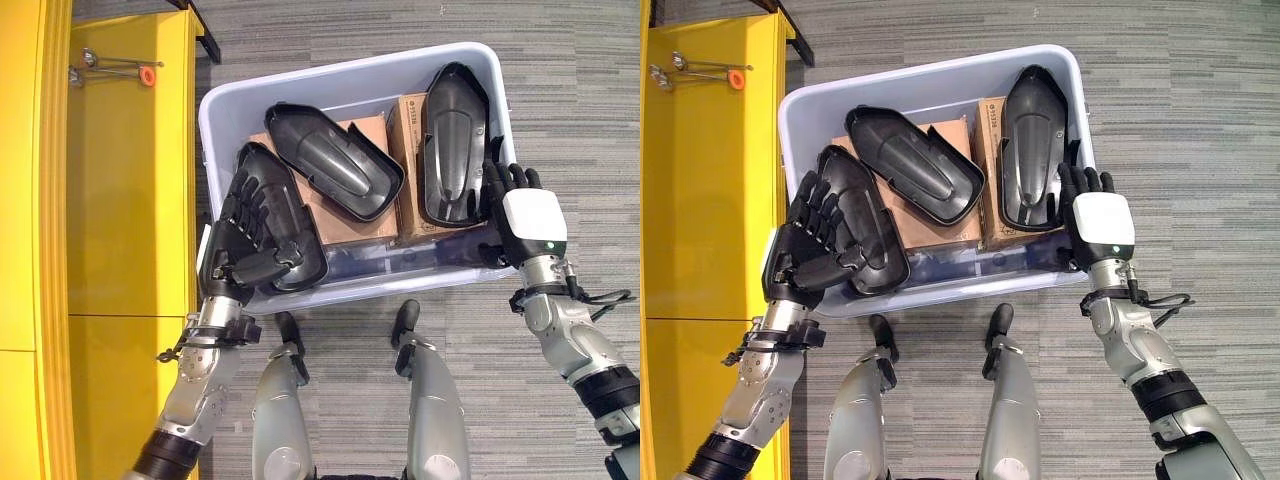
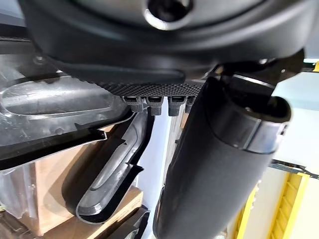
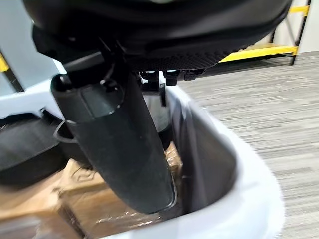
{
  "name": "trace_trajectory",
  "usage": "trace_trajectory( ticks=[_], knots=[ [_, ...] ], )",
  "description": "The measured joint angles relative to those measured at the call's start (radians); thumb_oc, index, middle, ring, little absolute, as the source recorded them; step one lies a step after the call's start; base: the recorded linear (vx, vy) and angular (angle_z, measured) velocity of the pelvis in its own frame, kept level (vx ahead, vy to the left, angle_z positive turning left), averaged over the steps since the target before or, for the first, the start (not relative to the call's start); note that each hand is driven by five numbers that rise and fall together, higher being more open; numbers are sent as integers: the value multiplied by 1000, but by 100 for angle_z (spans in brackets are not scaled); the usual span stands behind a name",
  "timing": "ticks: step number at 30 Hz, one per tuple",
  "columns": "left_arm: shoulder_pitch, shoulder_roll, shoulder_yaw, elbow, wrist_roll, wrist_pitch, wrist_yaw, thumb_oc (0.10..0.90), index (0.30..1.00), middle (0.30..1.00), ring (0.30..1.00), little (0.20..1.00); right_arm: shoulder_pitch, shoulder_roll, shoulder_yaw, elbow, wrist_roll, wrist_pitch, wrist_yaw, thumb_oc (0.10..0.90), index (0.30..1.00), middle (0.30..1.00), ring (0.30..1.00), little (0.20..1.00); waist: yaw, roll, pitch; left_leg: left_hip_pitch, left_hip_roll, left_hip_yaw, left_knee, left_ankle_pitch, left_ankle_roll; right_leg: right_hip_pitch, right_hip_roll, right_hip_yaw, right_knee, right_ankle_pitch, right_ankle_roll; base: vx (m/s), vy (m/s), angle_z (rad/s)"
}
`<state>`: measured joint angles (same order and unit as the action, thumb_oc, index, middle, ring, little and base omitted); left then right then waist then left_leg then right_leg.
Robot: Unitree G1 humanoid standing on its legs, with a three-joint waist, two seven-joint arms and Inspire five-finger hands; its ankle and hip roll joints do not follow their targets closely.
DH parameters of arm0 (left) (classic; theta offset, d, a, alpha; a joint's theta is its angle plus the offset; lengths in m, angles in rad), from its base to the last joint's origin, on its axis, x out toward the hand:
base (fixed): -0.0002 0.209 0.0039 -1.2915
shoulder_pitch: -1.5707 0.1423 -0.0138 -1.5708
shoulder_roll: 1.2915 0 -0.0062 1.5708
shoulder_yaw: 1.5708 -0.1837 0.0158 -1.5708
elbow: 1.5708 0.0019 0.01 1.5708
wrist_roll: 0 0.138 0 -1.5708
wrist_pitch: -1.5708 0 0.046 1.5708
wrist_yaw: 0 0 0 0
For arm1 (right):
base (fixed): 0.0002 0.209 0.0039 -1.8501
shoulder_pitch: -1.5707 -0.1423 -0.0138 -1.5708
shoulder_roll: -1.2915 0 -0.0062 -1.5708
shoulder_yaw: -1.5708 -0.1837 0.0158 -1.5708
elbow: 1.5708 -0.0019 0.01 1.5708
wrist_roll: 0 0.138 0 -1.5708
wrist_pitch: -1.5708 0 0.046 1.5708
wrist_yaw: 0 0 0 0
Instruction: Move parts from the plastic box to the shelf.
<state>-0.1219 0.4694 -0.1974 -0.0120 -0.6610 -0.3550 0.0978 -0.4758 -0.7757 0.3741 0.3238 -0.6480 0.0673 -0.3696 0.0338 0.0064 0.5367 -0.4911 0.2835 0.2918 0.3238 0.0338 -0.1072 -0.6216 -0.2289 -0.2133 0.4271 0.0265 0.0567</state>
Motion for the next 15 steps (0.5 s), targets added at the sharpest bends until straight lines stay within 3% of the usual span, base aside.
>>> trace_trajectory(
  ticks=[6, 9, 15],
  knots=[
    [-21, 0, 0, 1, 1, 6, -8, 900, 1000, 1000, 1000, 1000, -46, 2, 44, 0, -58, -62, 27, 900, 1000, 1000, 1000, 1000, 16, 1, 0, -5, -3, 0, 0, -2, 1, -5, -5, -2, 5, 2, -8, 0, 0, 0],
    [-24, 0, 3, 1, 0, 6, -18, 900, 1000, 1000, 1000, 1000, -45, 6, 45, 0, -60, -64, 41, 900, 1000, 1000, 1000, 1000, 28, 1, 0, -5, -6, 1, 0, -2, 1, -9, -9, -1, 12, -1, -9, -3, 33, 2],
    [-17, 1, 3, 3, 0, 6, -22, 900, 1000, 1000, 1000, 1000, -43, 16, 58, -5, -190, -79, 34, 900, 1000, 1000, 1000, 1000, 32, 1, 0, -15, -9, 2, 2, -2, 1, -21, -13, -1, 20, -3, -9, 0, 0, 0]
  ],
)
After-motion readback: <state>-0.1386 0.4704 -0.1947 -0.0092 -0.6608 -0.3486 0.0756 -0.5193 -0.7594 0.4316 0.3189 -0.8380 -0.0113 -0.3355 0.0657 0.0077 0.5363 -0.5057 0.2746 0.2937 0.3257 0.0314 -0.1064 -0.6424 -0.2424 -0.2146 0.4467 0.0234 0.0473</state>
